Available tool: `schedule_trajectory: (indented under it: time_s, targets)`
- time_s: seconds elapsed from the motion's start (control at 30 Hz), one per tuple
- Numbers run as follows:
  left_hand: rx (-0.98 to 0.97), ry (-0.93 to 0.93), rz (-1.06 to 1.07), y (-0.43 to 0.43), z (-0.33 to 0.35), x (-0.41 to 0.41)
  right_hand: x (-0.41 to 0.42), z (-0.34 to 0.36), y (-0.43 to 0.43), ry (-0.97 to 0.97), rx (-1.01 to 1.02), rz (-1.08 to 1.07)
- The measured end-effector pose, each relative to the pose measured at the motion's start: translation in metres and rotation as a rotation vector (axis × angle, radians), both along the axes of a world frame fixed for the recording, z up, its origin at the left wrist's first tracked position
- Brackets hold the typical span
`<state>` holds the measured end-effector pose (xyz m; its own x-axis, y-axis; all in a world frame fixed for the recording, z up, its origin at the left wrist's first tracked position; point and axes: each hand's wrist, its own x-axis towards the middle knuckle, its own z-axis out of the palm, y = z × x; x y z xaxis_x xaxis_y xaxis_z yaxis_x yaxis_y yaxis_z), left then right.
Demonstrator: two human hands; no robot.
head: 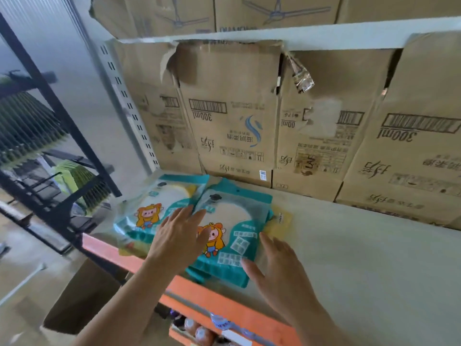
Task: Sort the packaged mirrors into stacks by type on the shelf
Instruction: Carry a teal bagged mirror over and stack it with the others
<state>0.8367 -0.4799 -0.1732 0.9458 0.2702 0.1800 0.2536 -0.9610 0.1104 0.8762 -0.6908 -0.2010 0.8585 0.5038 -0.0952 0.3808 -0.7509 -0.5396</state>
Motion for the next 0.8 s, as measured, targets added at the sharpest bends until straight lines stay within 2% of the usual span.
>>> schedule_trajectory:
  time_s: [0.1,0.23,0.33,0.47,0.6,0.8]
  targets:
    - [-0.042,0.049,0.010,0.009,0.001,0.023,0.001,-0.003,0.008,-0.062,0.049,0.012]
    - [-0.024,0.131,-0.008,0.019,0.001,0.051,-0.001,-0.007,0.014,-0.040,0.081,0.004]
    - [-0.068,0.165,-0.044,0.030,-0.007,0.071,-0.003,-0.008,0.018,0.024,0.096,-0.041]
    - [-0.226,0.159,-0.100,0.041,-0.017,0.094,-0.007,-0.005,0.025,0.153,0.203,-0.089]
    - [-0.306,0.139,-0.149,0.052,-0.025,0.111,-0.015,-0.003,0.033,0.229,0.257,-0.191]
    - [-0.311,0.194,-0.189,0.067,-0.030,0.125,-0.028,-0.004,0.047,0.256,0.308,-0.381]
